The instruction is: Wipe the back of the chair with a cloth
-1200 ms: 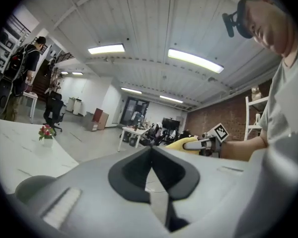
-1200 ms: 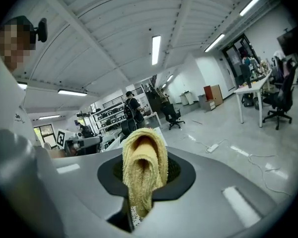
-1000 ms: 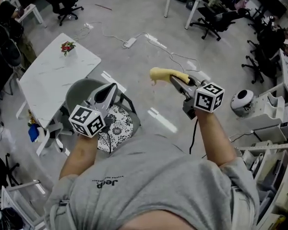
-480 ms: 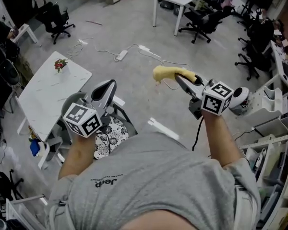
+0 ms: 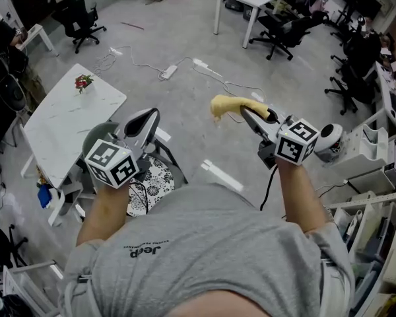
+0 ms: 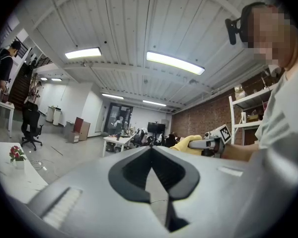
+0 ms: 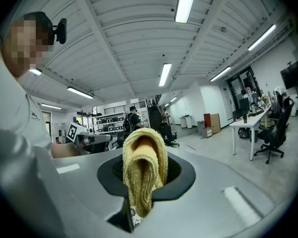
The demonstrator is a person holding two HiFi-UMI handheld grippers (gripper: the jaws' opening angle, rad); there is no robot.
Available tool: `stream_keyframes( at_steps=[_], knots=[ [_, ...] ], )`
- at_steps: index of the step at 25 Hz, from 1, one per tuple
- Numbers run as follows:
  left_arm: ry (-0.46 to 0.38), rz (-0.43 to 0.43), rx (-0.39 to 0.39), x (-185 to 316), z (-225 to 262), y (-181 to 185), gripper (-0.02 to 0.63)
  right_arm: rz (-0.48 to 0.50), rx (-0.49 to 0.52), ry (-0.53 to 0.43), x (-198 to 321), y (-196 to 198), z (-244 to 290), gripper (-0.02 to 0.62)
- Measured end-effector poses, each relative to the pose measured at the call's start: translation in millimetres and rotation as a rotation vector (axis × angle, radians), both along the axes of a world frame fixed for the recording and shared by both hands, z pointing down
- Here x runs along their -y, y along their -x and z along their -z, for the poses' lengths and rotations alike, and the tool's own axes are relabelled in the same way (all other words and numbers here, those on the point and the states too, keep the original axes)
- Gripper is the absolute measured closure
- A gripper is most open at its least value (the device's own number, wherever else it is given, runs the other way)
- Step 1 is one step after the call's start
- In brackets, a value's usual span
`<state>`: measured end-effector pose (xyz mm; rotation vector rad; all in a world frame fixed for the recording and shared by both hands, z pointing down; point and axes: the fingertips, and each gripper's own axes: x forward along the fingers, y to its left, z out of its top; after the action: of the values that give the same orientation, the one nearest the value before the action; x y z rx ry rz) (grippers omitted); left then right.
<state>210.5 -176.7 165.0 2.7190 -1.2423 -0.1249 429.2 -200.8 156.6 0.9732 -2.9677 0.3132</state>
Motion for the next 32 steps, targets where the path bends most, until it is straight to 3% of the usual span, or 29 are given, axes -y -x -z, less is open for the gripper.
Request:
stream_keyframes(
  at_steps=[32],
  knots=[
    [0.002,-0.021,-0.012,-1,-3,-1,0.575,-0.033,-0.042,-0.067,-1,-3,7,0.548]
  ],
)
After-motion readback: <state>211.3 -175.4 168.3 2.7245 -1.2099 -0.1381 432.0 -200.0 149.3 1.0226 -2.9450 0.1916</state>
